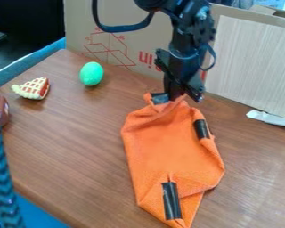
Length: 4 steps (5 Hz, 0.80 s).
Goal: Fold fabric from top left to bottom right
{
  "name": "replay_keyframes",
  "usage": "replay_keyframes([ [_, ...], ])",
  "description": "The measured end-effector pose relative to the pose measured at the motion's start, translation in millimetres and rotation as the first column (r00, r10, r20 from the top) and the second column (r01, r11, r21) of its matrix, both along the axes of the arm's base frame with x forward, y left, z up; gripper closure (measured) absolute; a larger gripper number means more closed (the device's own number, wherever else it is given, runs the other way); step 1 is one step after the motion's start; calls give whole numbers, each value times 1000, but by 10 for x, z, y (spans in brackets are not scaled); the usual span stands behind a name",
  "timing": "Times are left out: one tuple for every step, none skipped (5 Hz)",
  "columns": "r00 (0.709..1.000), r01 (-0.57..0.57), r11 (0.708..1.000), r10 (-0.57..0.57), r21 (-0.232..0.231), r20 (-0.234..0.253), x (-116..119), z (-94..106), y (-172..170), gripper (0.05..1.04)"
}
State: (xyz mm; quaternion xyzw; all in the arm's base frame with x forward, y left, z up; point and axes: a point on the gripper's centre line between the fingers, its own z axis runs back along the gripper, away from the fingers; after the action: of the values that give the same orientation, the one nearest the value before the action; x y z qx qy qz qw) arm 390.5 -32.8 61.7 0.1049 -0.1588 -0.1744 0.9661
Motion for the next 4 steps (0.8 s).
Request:
replay_keyframes([
  [996, 91, 995, -91, 34, -3, -325, -22, -415, 1024],
  [992, 124, 992, -124, 1, 39, -631, 144, -365, 1024],
  [984, 175, 985, -175, -1, 38, -859, 149, -366, 1000],
  [981, 192, 981, -191, -7, 38, -993, 148, -364, 842],
])
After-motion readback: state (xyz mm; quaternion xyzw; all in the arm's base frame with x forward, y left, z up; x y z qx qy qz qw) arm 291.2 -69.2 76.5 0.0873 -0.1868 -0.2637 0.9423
